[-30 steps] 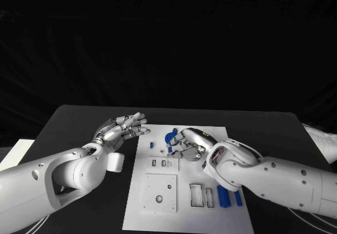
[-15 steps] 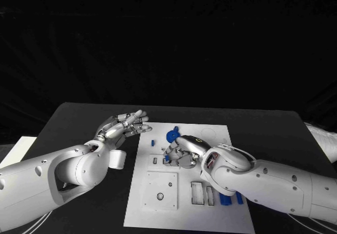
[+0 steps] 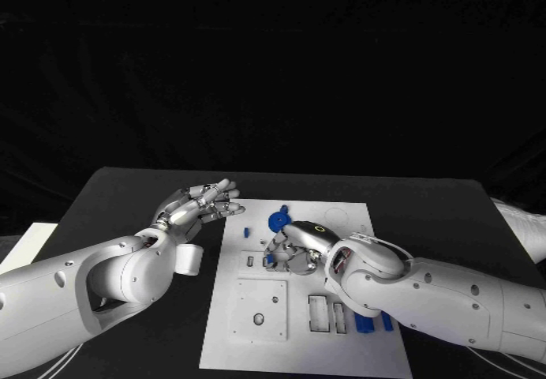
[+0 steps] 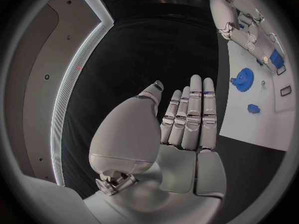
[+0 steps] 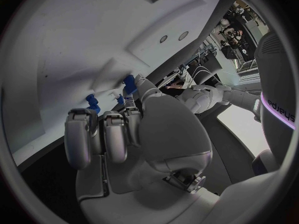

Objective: Assemble the parts on the task board

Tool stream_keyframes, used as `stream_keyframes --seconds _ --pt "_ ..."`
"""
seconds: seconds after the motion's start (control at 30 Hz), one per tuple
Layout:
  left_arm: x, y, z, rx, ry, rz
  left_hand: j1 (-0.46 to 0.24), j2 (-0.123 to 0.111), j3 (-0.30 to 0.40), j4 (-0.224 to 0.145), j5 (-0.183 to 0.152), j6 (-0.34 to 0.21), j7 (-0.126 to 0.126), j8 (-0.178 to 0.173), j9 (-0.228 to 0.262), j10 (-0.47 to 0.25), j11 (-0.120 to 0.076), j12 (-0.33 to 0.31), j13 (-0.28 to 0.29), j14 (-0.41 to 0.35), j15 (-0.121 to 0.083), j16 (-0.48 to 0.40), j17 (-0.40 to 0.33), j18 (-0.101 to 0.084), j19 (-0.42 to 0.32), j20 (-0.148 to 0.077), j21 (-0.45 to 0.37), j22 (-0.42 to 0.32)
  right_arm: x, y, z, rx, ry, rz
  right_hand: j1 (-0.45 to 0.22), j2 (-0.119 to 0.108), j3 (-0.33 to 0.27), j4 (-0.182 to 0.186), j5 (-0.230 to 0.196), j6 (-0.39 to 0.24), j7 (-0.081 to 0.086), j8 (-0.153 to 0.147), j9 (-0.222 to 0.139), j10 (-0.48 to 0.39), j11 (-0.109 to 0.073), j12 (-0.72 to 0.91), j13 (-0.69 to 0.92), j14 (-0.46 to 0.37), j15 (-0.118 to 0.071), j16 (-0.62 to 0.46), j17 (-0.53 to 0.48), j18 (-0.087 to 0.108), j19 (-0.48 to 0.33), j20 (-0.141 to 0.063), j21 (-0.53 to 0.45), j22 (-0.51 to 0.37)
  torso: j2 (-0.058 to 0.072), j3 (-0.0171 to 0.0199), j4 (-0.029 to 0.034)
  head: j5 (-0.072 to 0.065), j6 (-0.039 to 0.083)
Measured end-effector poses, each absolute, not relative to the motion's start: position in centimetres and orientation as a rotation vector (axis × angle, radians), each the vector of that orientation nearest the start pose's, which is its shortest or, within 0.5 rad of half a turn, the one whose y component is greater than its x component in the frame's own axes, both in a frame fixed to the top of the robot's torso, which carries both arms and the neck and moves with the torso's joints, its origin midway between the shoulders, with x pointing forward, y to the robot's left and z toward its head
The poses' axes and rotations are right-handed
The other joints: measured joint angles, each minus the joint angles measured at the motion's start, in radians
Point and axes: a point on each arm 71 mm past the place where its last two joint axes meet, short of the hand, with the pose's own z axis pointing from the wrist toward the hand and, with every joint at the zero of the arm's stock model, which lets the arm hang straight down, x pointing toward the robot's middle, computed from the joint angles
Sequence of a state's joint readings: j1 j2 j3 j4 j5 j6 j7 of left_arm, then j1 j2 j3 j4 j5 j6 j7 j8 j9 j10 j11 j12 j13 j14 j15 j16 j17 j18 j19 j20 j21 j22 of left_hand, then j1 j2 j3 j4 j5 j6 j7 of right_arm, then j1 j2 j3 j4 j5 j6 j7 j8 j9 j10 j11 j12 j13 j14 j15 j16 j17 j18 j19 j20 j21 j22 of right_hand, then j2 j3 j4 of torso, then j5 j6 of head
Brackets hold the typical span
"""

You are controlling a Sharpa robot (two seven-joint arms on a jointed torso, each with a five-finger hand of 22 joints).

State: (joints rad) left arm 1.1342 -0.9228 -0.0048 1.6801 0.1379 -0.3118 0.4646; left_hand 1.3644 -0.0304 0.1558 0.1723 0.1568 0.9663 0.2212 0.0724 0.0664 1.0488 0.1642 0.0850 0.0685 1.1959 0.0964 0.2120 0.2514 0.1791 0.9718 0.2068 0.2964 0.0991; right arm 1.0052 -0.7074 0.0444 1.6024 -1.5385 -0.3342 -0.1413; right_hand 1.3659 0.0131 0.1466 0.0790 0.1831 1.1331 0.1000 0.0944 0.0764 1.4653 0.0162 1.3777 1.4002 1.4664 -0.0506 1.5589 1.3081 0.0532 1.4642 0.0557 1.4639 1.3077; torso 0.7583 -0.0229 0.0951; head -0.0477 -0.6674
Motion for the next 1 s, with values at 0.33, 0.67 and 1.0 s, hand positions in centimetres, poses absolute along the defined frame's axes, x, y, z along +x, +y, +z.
stream_keyframes --seconds 0.33,0.67,1.0 --pt "45.41 20.63 -18.22 -1.282 1.345 -1.675 0.000 0.000 0.000 0.000 0.000 0.000 0.000 0.000 0.000 0.000 0.000 0.000 0.000 0.000 0.000 0.000 0.000 0.000 0.000 0.000 0.000 0.000 43.32 -11.21 -22.79 -0.204 1.691 0.841 0.000 0.000 0.000 0.000 -0.004 0.000 0.000 0.000 0.000 0.000 0.000 0.000 0.000 0.000 0.000 0.000 0.000 0.000 0.000 0.000 0.000 0.000 0.000 -0.0001 0.0003 -0.003 -0.003" --pt "45.41 20.66 -18.22 -1.282 1.344 -1.674 0.000 0.000 0.000 0.000 0.000 0.000 0.000 0.000 0.000 0.000 0.000 0.000 0.000 0.000 0.000 0.000 0.000 0.000 0.000 0.000 0.000 0.000 43.27 -11.45 -22.76 -0.212 1.688 0.826 0.000 0.000 0.000 0.000 0.001 0.001 0.000 -0.003 0.001 0.000 0.000 0.000 0.000 0.000 0.000 0.000 0.000 0.000 0.003 -0.003 0.000 0.000 0.000 -0.0001 0.0003 -0.004 -0.005" --pt "45.41 20.68 -18.23 -1.282 1.344 -1.673 0.000 0.000 0.000 0.000 0.000 0.000 0.000 0.000 0.000 0.000 0.000 0.000 0.000 0.000 0.000 0.000 0.000 0.000 0.000 0.000 0.000 0.000 43.29 -11.57 -22.75 -0.213 1.688 0.814 0.000 0.000 0.000 0.000 0.001 0.001 0.001 -0.003 0.001 0.000 0.000 0.005 -0.002 0.000 0.000 0.000 0.000 0.000 0.003 -0.002 0.000 0.000 0.000 -0.0004 0.0004 -0.005 -0.004"
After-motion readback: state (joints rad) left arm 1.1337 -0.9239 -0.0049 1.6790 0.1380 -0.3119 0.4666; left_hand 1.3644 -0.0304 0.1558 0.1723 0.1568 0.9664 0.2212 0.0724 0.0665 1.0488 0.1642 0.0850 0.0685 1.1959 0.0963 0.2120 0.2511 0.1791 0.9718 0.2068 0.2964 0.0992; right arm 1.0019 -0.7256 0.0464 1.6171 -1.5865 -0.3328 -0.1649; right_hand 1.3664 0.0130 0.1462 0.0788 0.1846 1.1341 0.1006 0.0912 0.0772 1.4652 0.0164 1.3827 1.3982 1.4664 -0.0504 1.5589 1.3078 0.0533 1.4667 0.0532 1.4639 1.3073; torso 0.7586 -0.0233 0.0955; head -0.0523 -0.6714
